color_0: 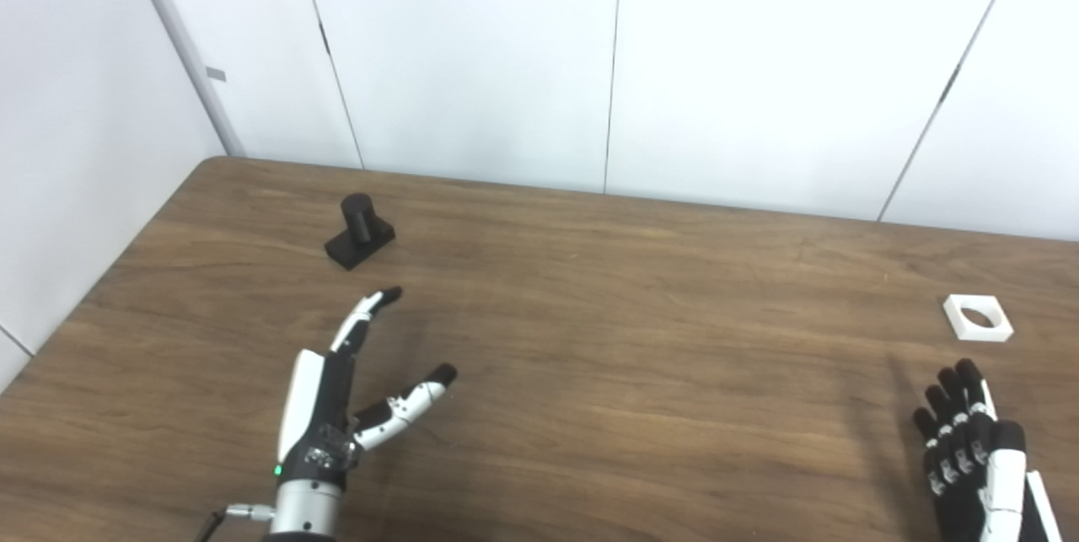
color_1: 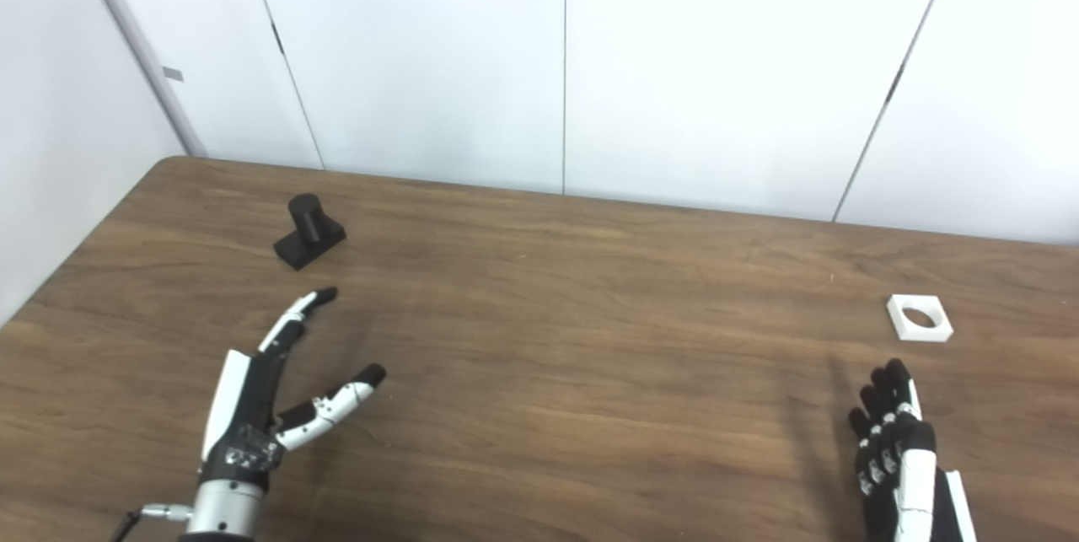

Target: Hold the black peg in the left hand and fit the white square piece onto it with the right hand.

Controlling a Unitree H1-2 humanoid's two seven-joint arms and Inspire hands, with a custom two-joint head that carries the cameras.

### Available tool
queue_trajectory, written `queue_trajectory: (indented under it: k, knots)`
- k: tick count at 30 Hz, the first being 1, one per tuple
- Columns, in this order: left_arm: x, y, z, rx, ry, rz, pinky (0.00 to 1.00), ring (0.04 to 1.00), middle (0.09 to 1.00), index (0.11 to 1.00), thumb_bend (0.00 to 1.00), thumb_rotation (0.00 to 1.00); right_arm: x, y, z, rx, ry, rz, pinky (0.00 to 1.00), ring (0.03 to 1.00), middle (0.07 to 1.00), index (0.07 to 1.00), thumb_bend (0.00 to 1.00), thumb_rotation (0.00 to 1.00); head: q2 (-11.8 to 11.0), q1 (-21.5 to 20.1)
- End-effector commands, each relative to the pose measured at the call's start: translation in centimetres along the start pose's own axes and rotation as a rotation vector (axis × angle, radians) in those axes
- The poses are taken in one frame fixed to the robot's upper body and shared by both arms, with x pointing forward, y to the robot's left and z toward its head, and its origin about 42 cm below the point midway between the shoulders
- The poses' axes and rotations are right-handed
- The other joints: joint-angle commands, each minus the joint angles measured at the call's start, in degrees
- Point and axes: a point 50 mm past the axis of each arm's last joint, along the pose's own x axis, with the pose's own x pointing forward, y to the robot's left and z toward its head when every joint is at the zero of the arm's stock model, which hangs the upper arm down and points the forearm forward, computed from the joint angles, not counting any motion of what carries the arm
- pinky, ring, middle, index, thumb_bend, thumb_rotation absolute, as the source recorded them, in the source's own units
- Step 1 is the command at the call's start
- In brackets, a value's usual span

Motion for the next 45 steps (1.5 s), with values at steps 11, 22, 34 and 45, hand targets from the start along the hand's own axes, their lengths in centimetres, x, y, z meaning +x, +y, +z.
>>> queue_trajectory:
  k: [11,22,34,45]
  knots:
    - [5.8,6.9,1.0,0.223,-0.083,0.085,1.00,1.000,0.986,0.893,0.84,0.38,-1.6,-1.2,-1.3,-0.032,0.047,-0.010,1.00,1.000,1.000,1.000,0.57,1.00,0.2,0.1]
    - [10.5,9.6,-0.8,0.434,-0.029,0.141,1.00,1.000,1.000,0.837,0.87,0.41,-1.5,-1.2,-1.5,-0.028,0.052,-0.010,1.00,1.000,1.000,1.000,0.57,1.00,0.2,0.1]
    - [16.4,9.0,-2.4,0.530,0.046,0.135,1.00,1.000,0.987,0.833,0.88,0.44,-1.5,-0.9,-1.4,-0.024,0.048,-0.011,1.00,1.000,1.000,1.000,0.57,1.00,0.4,-0.3]
    - [20.0,7.5,-2.8,0.511,0.089,0.096,1.00,1.000,0.983,0.824,0.92,0.43,-1.4,-0.4,-1.1,-0.016,0.038,-0.022,1.00,1.000,1.000,1.000,0.54,1.00,0.8,-0.8]
